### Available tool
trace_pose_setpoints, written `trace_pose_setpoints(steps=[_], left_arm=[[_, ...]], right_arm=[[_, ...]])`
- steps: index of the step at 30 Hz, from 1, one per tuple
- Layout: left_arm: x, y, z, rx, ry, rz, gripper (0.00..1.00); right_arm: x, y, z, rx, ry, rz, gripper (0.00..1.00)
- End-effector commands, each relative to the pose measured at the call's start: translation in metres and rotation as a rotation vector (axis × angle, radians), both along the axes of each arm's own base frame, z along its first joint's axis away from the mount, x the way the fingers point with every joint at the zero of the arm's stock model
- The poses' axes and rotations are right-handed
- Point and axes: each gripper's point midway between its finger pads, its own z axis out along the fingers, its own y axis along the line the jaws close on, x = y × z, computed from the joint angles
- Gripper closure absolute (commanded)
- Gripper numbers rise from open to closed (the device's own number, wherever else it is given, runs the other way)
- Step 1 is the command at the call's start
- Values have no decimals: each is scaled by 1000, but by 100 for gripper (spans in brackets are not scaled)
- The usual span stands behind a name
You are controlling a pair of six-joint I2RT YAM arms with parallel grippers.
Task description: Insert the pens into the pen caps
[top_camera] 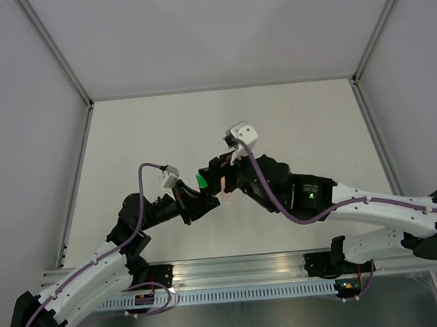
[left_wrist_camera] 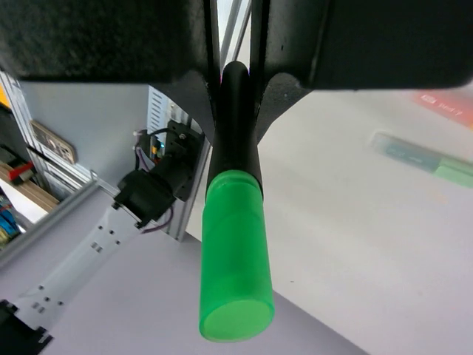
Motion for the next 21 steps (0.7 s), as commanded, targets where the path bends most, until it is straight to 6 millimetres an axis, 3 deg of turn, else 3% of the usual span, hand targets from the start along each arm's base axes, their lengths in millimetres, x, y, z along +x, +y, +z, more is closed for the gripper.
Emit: trace_pose_setpoints(steps=[1,4,10,17,21], left_arm=[[-24,-6,25,-64,-111,-147,98],[-34,-7,26,-69,-122,-205,98],[-58,-10,32,-108,-138,-363,98],[-63,-11,33,-119,-145,-401,98],[-63,-11,33,-119,-146,-401,98]], right_arm=[[-4,-12,14,13,3,138,28],[-14,-10,18,5,-17,245,42],[-43,8,18,-26,-35,460,47],[-57,17,29,40,-47,547,52],[-60,21,25,54,-39,565,56]])
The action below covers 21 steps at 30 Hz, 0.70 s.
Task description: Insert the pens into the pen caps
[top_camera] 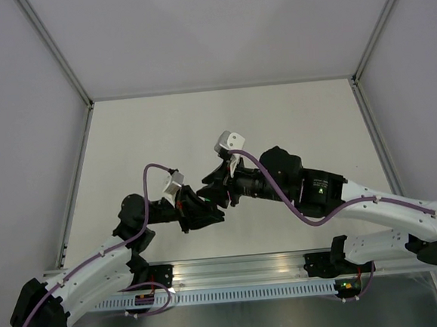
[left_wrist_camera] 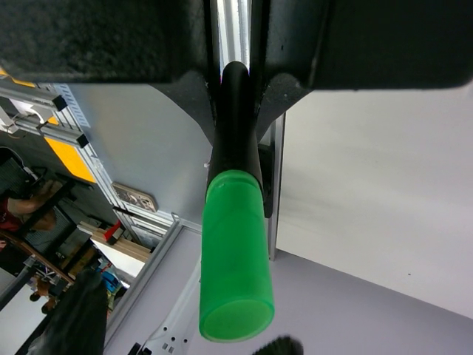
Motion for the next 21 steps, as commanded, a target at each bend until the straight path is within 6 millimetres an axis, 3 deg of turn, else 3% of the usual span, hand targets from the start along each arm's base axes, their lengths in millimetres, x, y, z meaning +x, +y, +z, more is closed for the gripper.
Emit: trace_pose_setpoints(steps=[1,5,7,10,12,17,21], left_arm=[[-10,2,12,-43,-53,-48,98],[-12,2,13,-46,-56,-58,98],[-13,3,13,-49,-57,-59,98],[-14,3,12,-49,-54,-61,98],[-17,4,16,-69,-60,-70,98],[-32,9,27,-109,-68,-147,98],[-40,13,39,-135,-105,-178,98]], right_arm=[[-9,7,7,47,-6,58,56],[-10,12,-3,47,12,69,60],[-10,13,-7,47,20,70,67],[-17,14,-12,68,46,100,83],[-24,15,-27,61,81,128,98],[-35,6,-77,-21,156,152,100],[-38,-3,-91,-58,193,140,100]])
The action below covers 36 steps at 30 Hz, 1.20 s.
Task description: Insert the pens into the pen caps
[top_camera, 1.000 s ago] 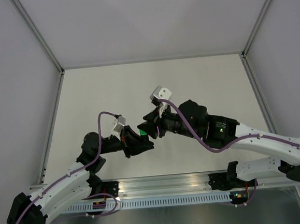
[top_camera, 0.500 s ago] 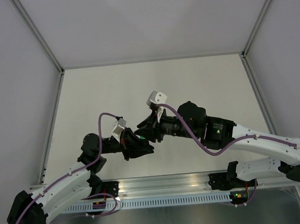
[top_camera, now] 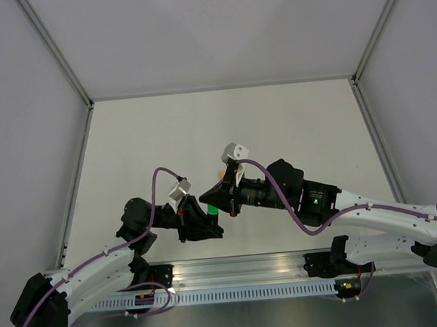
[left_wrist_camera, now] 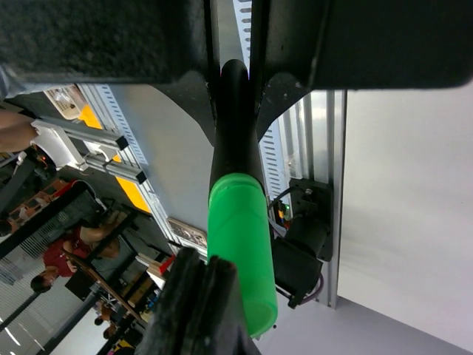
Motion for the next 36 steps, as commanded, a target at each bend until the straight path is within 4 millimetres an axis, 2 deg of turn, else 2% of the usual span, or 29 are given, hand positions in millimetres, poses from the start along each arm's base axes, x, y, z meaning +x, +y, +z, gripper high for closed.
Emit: trace_pose_setpoints(steps=[1,8,14,16,17,23,36], left_arm=[[-8,7,62,-198,-209,-5,98],[-12,12,71,-229,-254,7,98],[-13,13,78,-249,-276,16,98],[-14,14,81,-261,-278,19,98],[-16,16,86,-286,-297,16,98],[-24,20,96,-313,-282,-24,98],[-28,21,109,-312,-308,-37,98]], right_arm=[[-23,-10,-60,-171,129,76,100],[-38,-4,-90,-219,227,145,100],[-48,-1,-105,-218,290,182,100],[-57,0,-107,-198,293,234,100],[-58,1,-102,-174,276,245,100],[-64,-1,-108,-176,268,286,100],[-88,-7,-133,-244,376,401,100]])
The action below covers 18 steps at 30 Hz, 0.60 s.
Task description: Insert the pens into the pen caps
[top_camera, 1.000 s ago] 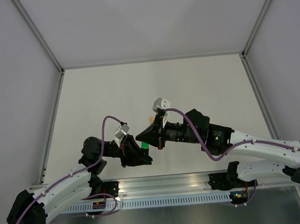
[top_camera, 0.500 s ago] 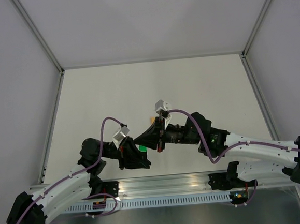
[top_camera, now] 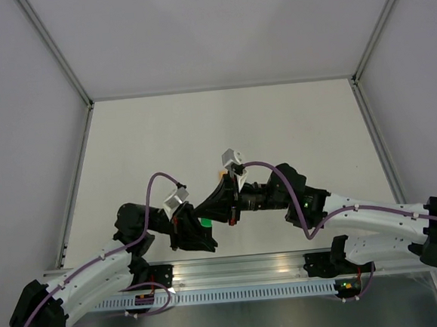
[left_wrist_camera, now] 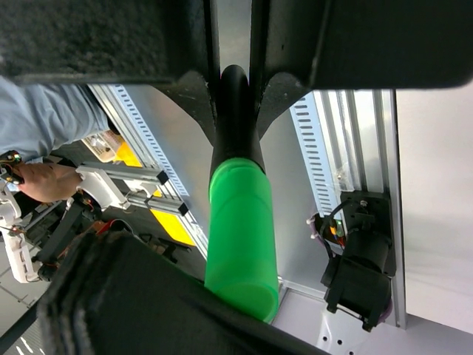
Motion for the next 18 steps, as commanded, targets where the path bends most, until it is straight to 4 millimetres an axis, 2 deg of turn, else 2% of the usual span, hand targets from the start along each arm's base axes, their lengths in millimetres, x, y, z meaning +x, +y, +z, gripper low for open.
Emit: trace_pose_setpoints(steps=[1,12,18], left_arm=[[8,4,97,-322,-263,133,98],[20,2,112,-332,-282,216,98],[27,4,126,-373,-273,272,98]], right_arm=[[-49,-25,-146,-467,245,201,100],[-66,-31,-182,-481,385,243,100],[-72,-38,-186,-478,381,234,100]])
